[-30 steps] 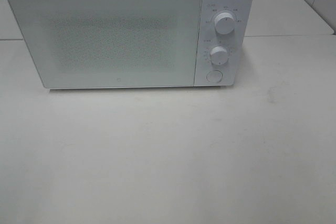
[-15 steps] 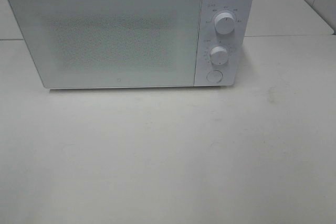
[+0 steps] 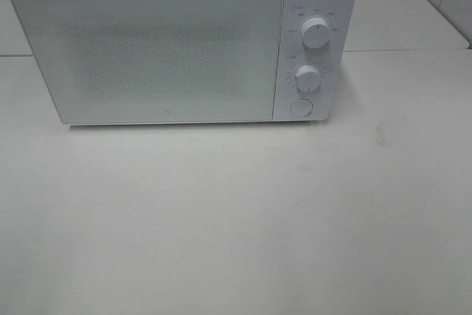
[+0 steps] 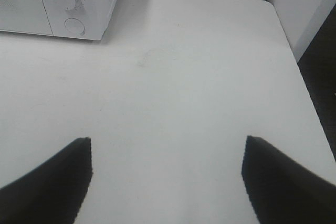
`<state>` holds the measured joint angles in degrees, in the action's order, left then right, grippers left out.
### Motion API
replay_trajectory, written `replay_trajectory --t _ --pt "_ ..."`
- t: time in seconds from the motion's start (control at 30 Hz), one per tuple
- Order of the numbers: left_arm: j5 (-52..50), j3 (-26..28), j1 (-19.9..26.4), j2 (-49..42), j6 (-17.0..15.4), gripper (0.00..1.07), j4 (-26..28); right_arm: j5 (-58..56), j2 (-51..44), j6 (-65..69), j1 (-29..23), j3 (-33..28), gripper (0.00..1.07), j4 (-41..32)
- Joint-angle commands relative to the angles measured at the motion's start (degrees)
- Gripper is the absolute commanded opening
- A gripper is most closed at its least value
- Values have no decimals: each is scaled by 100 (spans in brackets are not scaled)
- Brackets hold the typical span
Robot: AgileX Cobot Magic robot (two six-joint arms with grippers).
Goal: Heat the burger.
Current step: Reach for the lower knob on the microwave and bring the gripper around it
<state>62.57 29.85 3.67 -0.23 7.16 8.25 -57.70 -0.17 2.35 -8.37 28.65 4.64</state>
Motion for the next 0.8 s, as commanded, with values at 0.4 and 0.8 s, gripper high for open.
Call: replay_trajectory --t 0.4,0.8 --pt "-92 -17 -11 -34 -6 100 40 831 338 46 23 138 76 40" --pt "-92 -17 -11 -34 -6 100 40 2384 1707 46 23 126 76 23"
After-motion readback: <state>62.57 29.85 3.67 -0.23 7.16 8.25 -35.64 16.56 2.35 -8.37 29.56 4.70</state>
